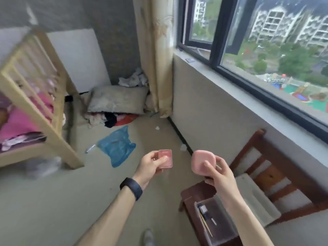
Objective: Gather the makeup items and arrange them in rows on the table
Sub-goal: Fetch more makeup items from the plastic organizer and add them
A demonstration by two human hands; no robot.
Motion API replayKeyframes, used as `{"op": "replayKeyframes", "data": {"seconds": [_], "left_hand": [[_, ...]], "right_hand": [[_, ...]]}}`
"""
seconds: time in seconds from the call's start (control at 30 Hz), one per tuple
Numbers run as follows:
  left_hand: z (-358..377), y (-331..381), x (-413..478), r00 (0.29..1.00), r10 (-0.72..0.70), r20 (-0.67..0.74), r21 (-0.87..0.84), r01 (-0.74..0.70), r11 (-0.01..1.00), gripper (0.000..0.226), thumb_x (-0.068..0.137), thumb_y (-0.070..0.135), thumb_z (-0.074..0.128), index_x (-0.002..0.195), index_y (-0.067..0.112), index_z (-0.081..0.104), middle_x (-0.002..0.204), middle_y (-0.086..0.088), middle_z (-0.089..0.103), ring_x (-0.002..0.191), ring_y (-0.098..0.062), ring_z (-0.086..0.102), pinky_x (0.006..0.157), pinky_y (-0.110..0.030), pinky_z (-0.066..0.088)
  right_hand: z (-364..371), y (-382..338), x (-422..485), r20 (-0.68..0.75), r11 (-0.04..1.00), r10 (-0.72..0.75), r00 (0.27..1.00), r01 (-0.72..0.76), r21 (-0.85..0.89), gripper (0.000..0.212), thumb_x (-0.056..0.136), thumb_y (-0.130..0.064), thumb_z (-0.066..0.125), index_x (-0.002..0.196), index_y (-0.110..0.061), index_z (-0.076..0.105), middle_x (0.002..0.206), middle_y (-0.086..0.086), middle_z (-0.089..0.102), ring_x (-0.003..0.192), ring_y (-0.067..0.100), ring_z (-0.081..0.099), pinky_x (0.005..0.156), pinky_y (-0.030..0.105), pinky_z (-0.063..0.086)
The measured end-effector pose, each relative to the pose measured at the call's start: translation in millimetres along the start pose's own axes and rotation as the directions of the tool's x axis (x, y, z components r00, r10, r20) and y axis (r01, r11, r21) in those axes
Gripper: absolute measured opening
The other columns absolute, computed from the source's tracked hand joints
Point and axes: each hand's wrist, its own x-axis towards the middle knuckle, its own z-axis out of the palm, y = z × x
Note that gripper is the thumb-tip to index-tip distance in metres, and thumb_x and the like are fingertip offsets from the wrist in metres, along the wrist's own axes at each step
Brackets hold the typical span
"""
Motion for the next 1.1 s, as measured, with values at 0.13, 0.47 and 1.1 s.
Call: {"op": "replayKeyframes", "data": {"seconds": [0.13,0.47,1.1], "left_hand": [[-124.8,-6.8,-87.6,0.942,0.001,-0.336,-0.086,-0.031,0.996,0.020,0.089,0.022,0.072,0.109,0.019,0.070,0.097,-0.004,0.076,0.084,-0.018,0.072,0.068,-0.027,0.054],[-378.6,-66.6,-411.5,0.468,-0.070,-0.881,-0.219,-0.272,0.937,0.021,0.085,0.018,0.075,0.106,0.022,0.071,0.095,-0.003,0.076,0.080,-0.019,0.074,0.065,-0.028,0.053],[-746.6,-166.7,-775.3,-0.079,-0.133,-0.988,-0.095,-0.366,0.926,0.070,0.060,-0.006,0.072,0.120,0.028,0.060,0.111,-0.018,0.068,0.087,-0.020,0.071,0.064,-0.022,0.053]], "right_hand": [[112.2,-23.2,-27.1,0.329,0.997,-0.023,0.944,0.047,-0.065,0.020,0.094,-0.028,0.070,0.113,-0.033,0.064,0.098,-0.007,0.077,0.085,0.008,0.070,0.068,0.029,0.051],[410.2,-37.1,-249.0,0.873,0.972,-0.047,0.486,0.222,-0.072,0.018,0.094,-0.027,0.069,0.108,-0.033,0.061,0.092,-0.014,0.076,0.082,0.003,0.071,0.071,0.033,0.054],[849.9,7.9,-654.1,0.973,0.987,-0.001,-0.230,0.155,0.037,0.038,0.100,-0.014,0.060,0.123,-0.044,0.062,0.111,0.007,0.068,0.069,0.006,0.067,0.053,0.018,0.050]]}}
